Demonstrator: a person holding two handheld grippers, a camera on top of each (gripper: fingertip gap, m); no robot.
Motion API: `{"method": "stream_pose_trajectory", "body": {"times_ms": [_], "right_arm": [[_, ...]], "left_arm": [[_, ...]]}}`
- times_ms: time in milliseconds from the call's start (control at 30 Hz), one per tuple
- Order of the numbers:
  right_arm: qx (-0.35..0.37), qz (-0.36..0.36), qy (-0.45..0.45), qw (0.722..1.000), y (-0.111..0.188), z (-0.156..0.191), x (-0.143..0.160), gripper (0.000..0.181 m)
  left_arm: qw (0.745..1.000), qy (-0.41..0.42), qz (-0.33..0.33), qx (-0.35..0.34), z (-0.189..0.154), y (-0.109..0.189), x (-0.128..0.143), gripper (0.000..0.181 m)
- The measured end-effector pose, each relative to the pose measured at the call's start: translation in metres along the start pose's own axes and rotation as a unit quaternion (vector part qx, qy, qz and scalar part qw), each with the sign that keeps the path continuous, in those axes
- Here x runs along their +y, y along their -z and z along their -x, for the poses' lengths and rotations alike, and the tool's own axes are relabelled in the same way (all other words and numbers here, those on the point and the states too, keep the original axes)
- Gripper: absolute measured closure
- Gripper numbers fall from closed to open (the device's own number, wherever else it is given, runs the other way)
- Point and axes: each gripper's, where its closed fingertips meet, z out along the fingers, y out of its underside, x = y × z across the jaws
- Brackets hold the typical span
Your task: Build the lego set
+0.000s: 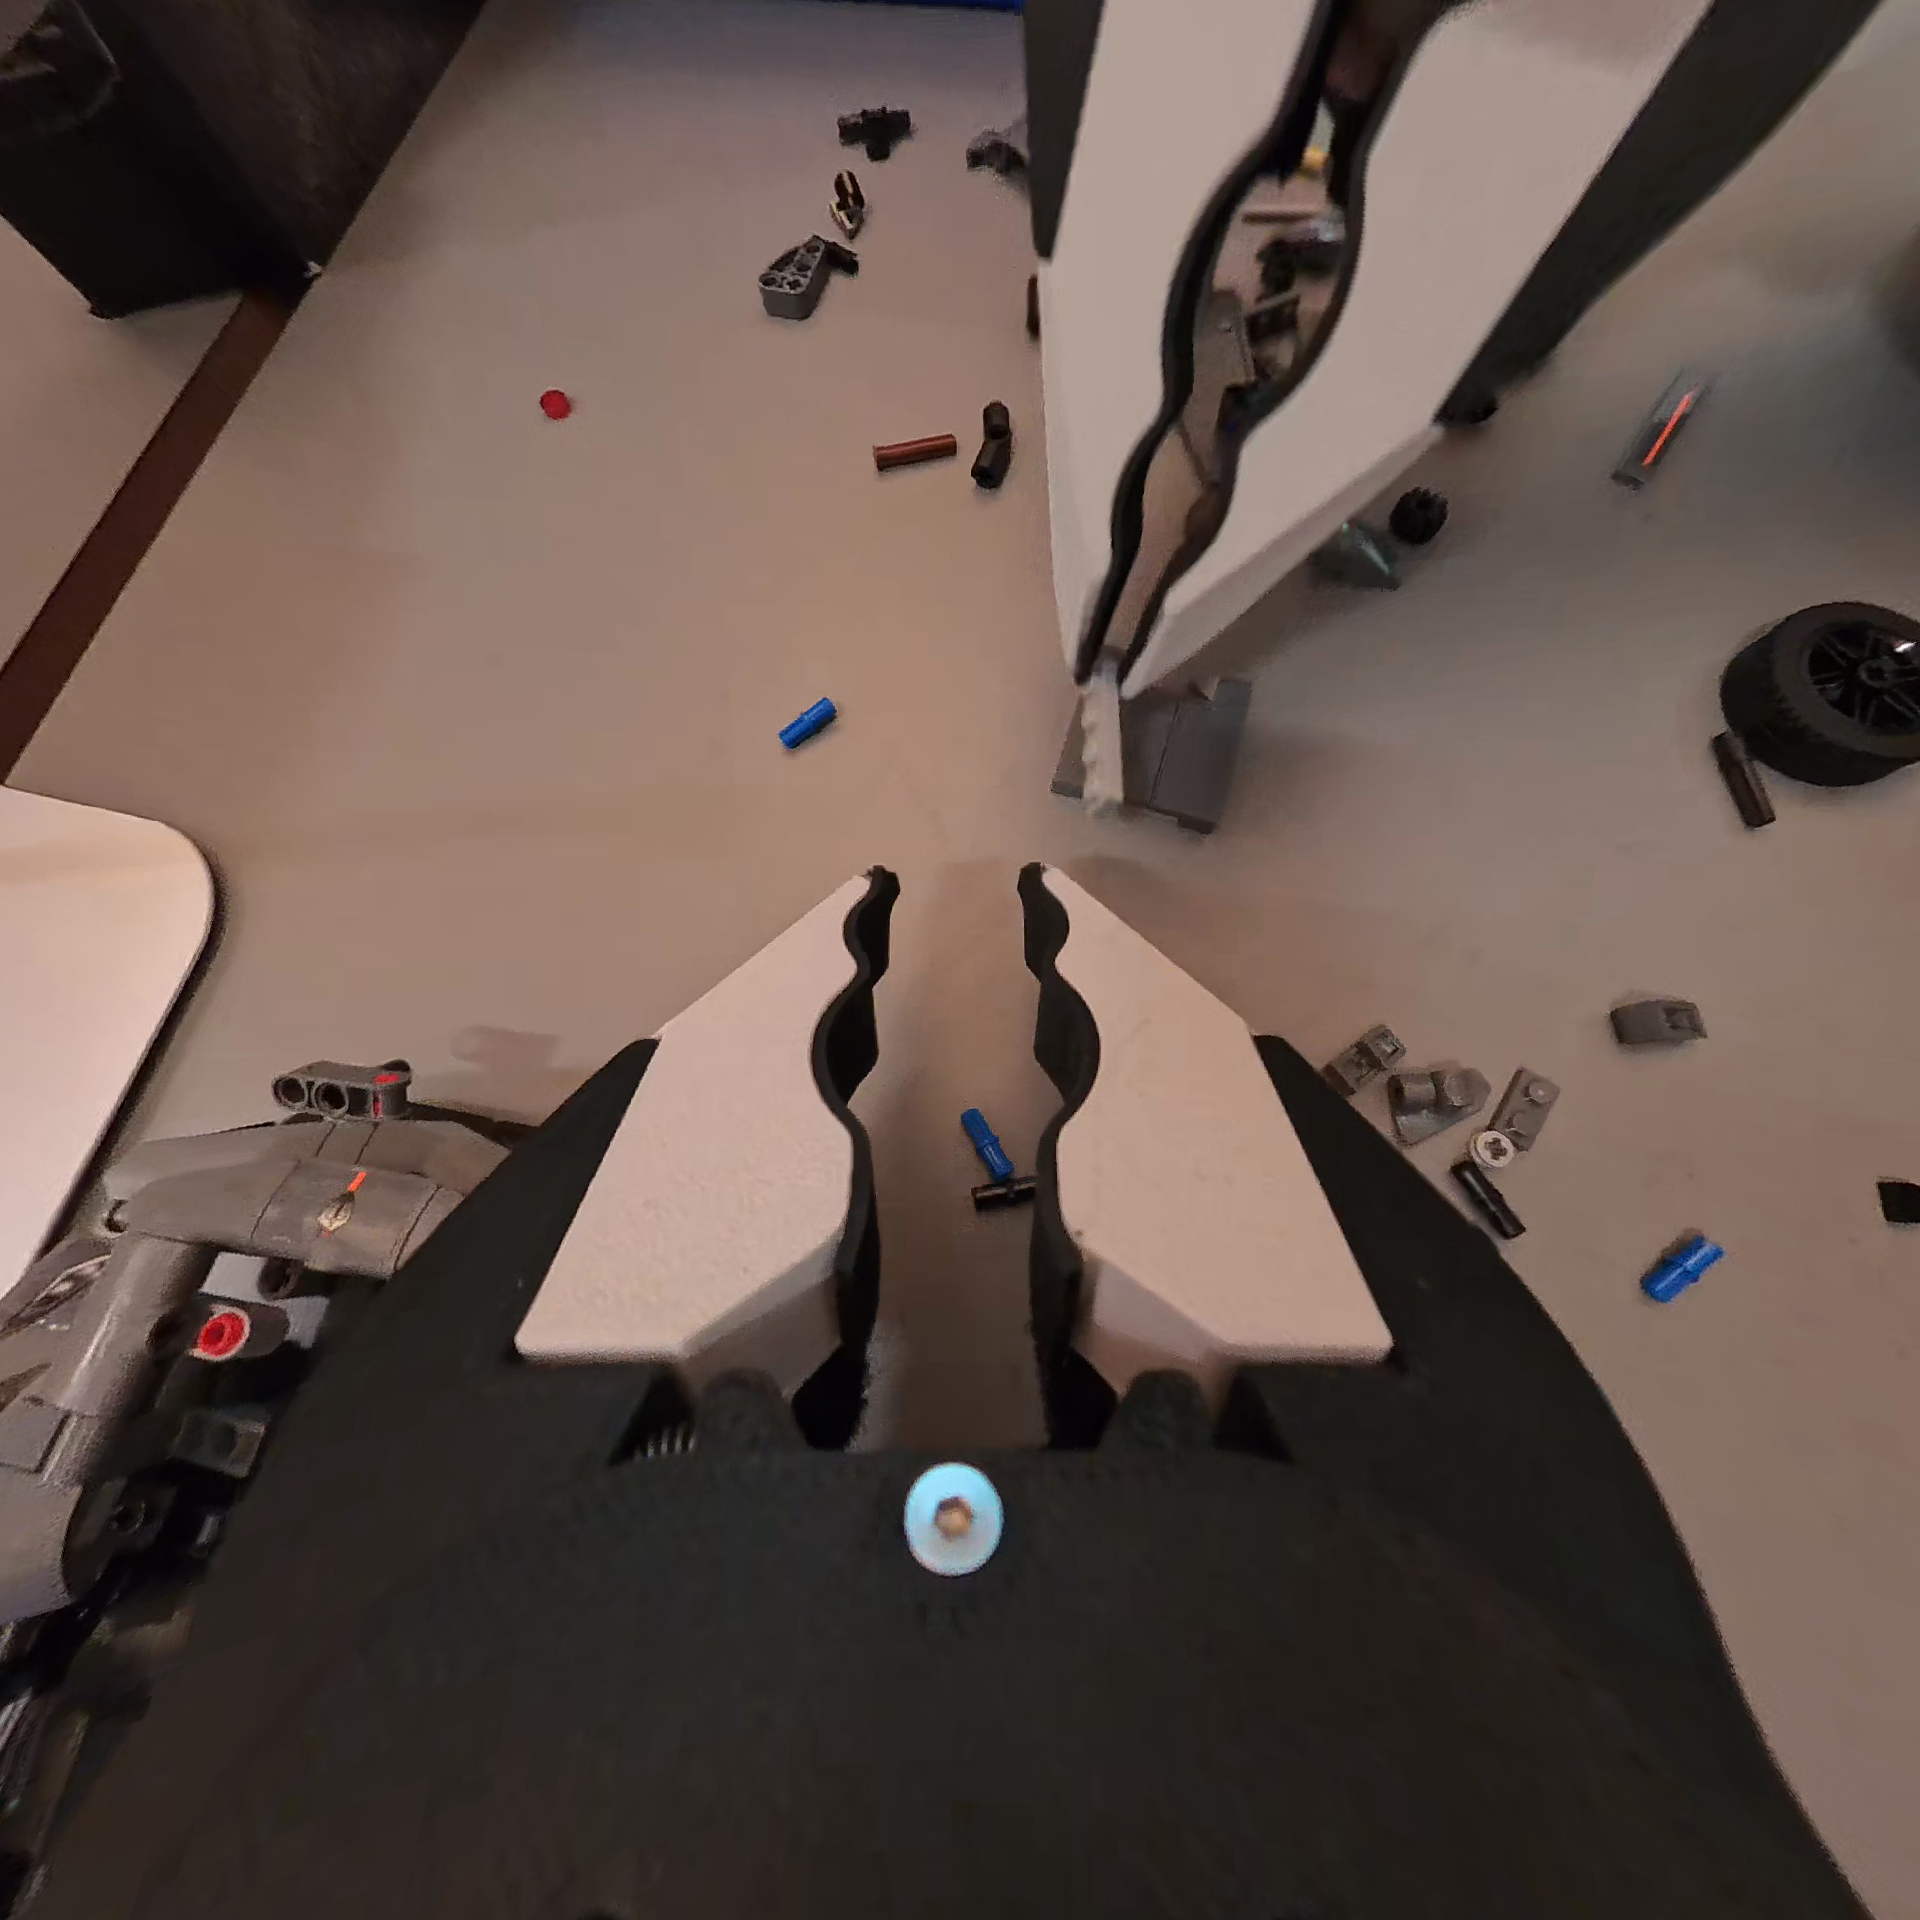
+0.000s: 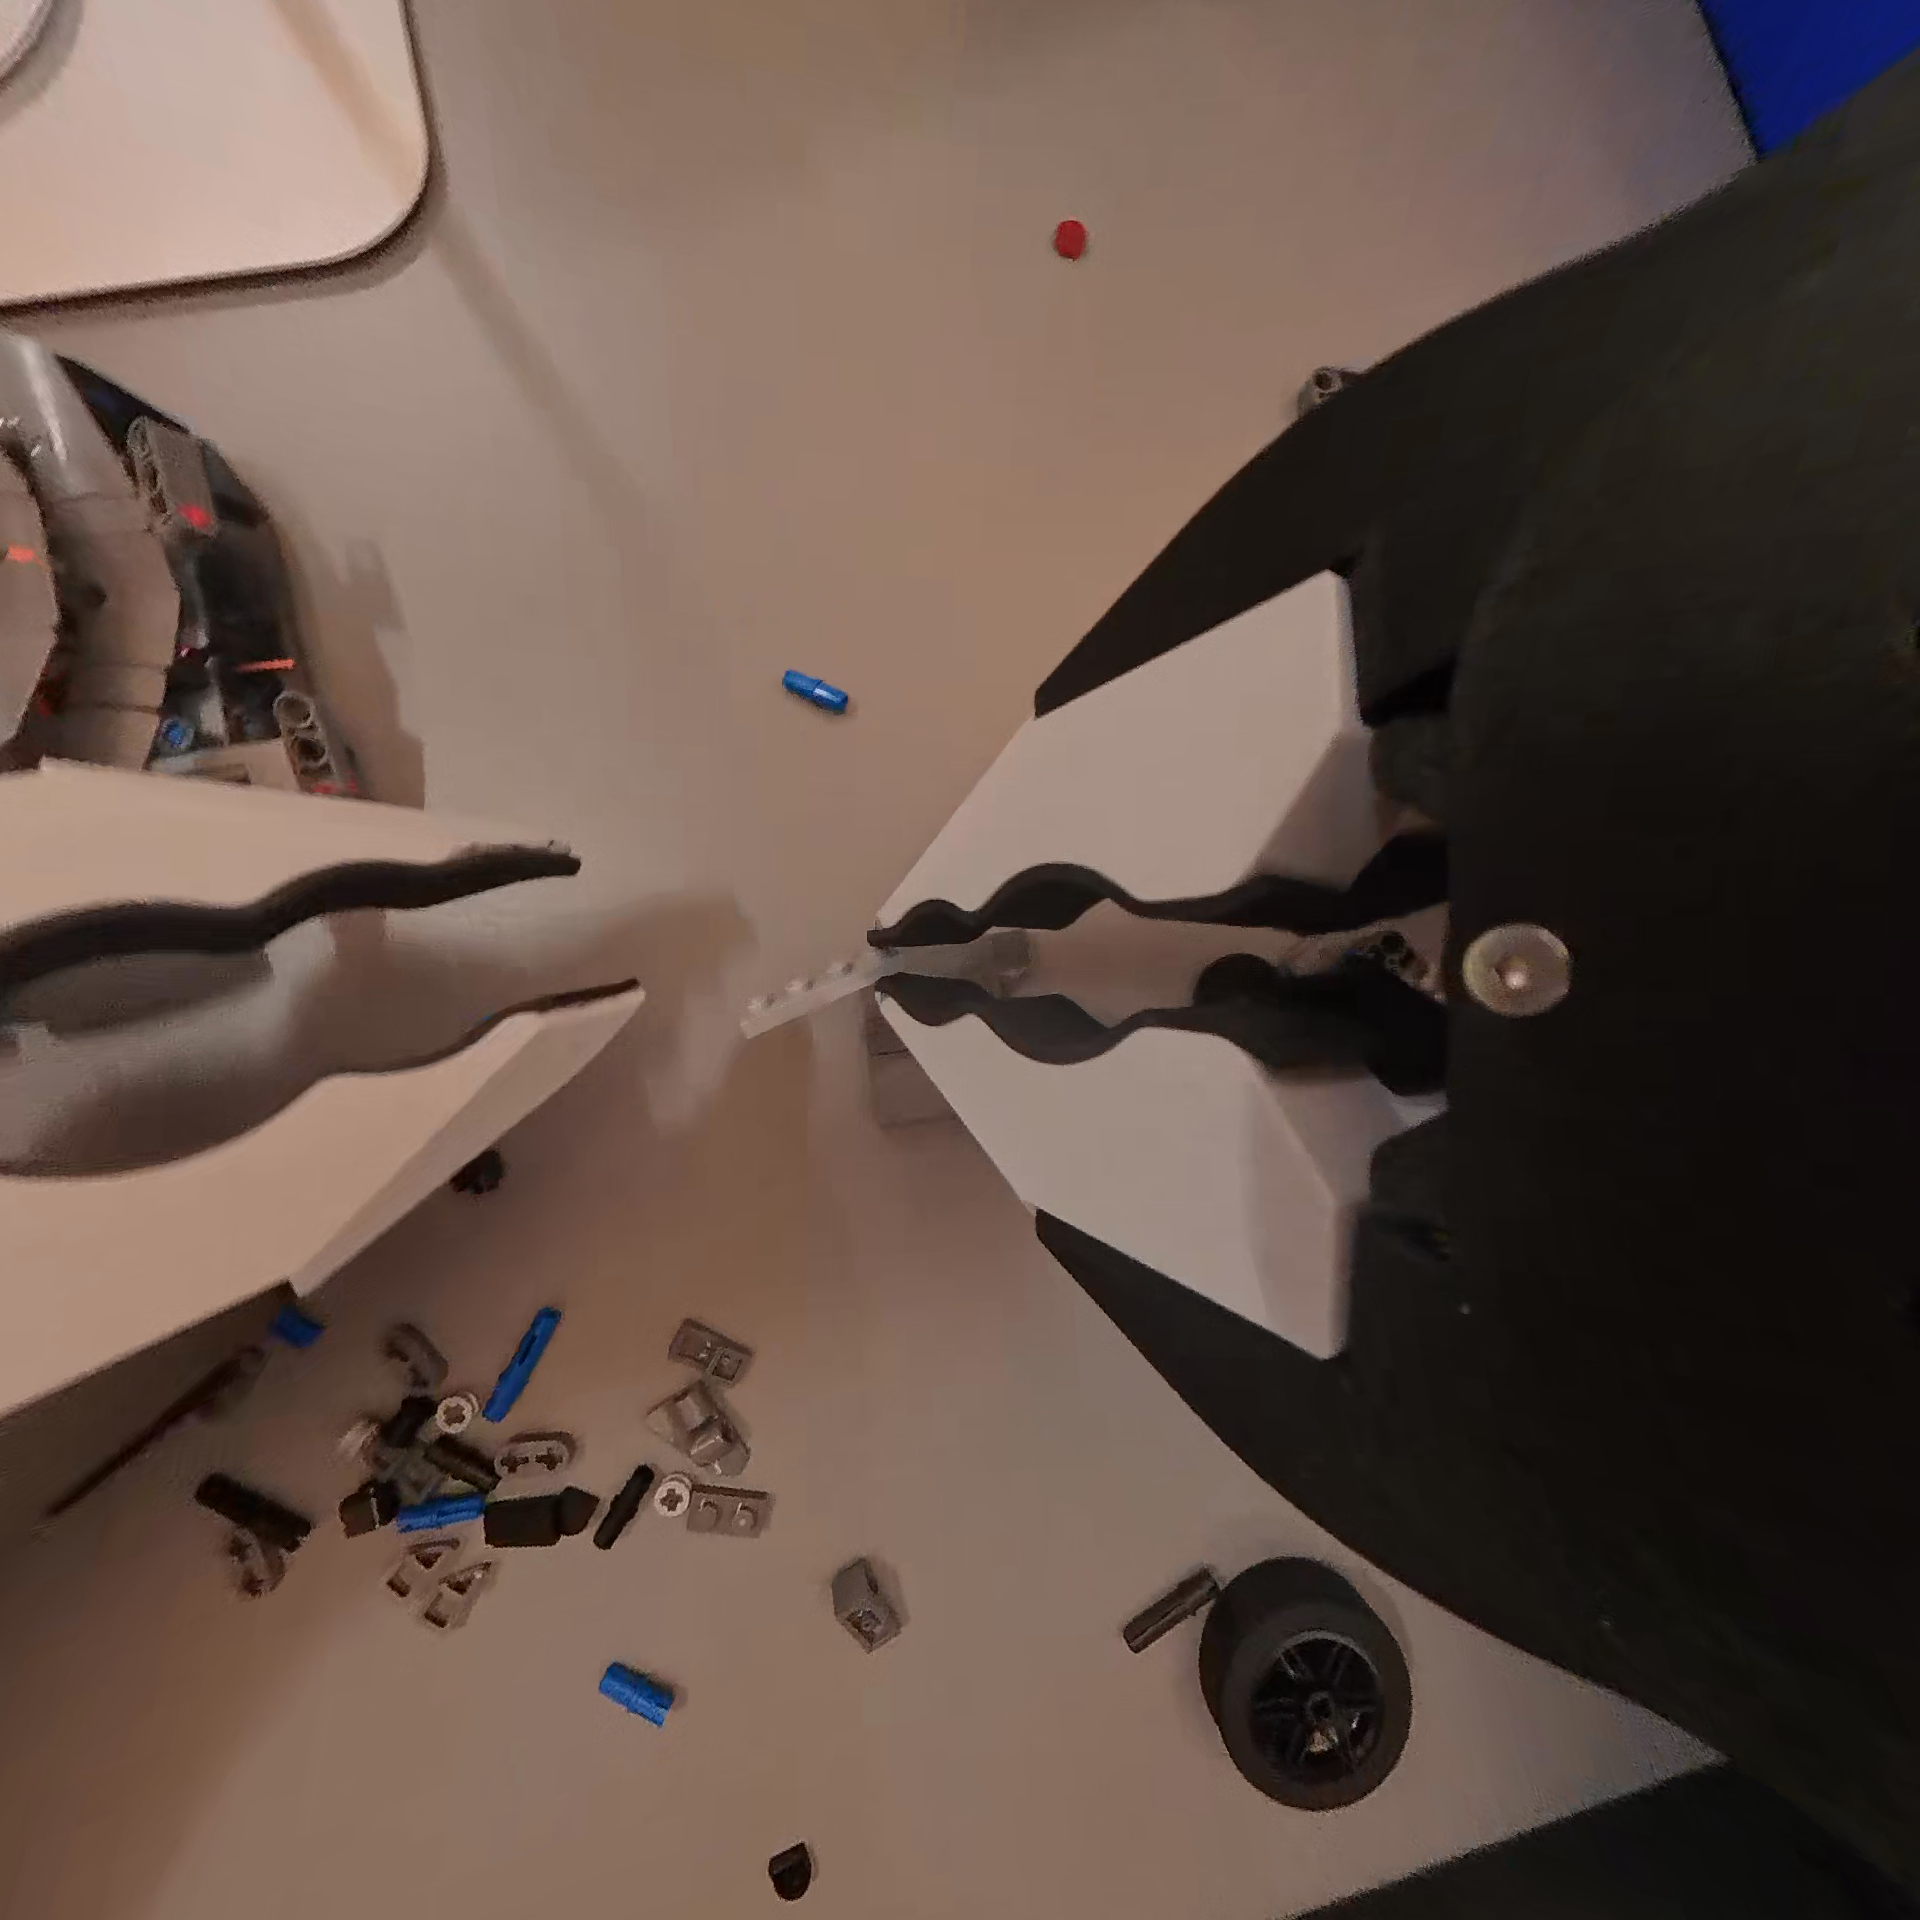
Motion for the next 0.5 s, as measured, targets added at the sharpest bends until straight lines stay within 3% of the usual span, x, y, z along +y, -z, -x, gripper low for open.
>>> {"method": "stream_pose_trajectory", "body": {"times_ms": [367, 500], "right_arm": [[0.004, -0.008, 0.121, 0.993, -0.023, 0.031, -0.022, 0.178], [0.004, 0.024, 0.142, 0.99, -0.033, 0.034, -0.012, 0.178]], "left_arm": [[1.0, 0.018, 0.012, -0.019, 0.009, -0.002, 0.008, 0.163], [0.999, 0.03, 0.006, -0.019, 0.012, -0.001, 0.009, 0.164]]}}
